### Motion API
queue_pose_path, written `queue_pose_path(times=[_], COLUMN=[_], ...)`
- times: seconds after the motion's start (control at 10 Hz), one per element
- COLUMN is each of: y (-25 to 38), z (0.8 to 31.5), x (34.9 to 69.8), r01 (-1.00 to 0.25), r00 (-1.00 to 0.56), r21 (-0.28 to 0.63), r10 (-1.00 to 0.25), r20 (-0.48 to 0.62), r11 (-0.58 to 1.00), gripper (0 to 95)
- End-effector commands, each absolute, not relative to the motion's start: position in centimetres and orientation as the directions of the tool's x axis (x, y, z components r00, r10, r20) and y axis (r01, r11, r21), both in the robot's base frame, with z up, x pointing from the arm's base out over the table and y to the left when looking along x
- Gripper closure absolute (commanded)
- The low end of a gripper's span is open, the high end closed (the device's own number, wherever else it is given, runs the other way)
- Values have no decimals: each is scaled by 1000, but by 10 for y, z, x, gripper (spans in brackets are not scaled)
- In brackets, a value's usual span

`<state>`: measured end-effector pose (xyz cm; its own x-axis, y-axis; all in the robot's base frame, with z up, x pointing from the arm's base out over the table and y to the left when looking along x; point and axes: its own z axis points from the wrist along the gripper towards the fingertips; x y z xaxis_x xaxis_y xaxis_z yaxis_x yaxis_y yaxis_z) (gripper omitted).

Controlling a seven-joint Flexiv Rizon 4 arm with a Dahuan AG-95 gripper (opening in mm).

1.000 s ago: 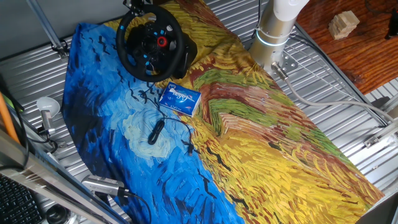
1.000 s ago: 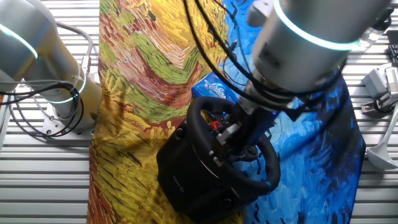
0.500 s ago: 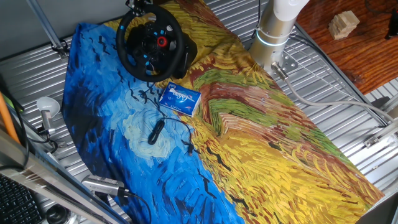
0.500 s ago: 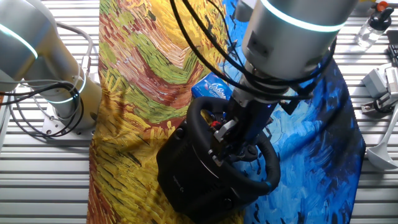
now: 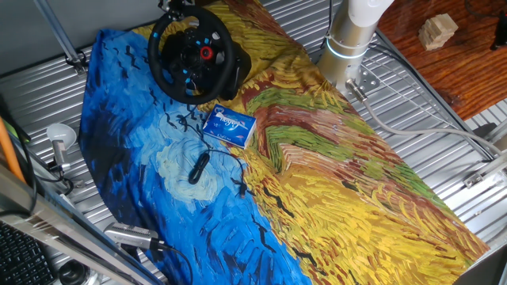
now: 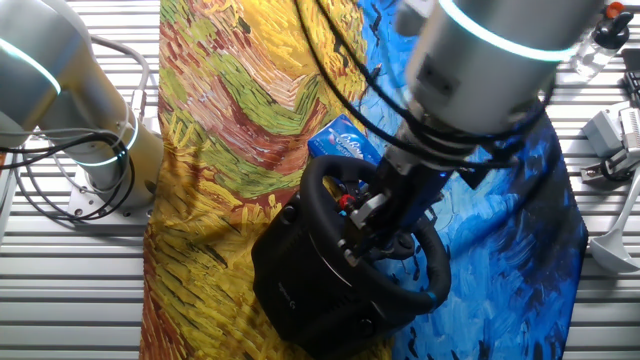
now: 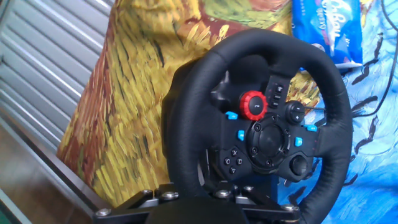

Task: Rotate the steering wheel 90 degrees counterclockwise

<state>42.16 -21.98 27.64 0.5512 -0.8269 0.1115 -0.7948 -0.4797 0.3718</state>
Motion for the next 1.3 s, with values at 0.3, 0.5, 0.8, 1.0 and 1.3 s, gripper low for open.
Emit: queue_pose_path(times=[0.3, 0.5, 0.8, 1.0, 1.3], y=[-212, -209, -210, -209, -201], z=[276, 277, 280, 280, 277], x=[422, 422, 421, 422, 425], r01=[-825, -841, -888, -908, -902], r00=[476, 441, 338, 257, 228], r21=[391, 394, 382, 379, 403], r10=[-875, -892, -927, -951, -964], r20=[90, 102, 162, 173, 133], r11=[-408, -370, -256, -177, -157], gripper=[570, 570, 570, 570, 570])
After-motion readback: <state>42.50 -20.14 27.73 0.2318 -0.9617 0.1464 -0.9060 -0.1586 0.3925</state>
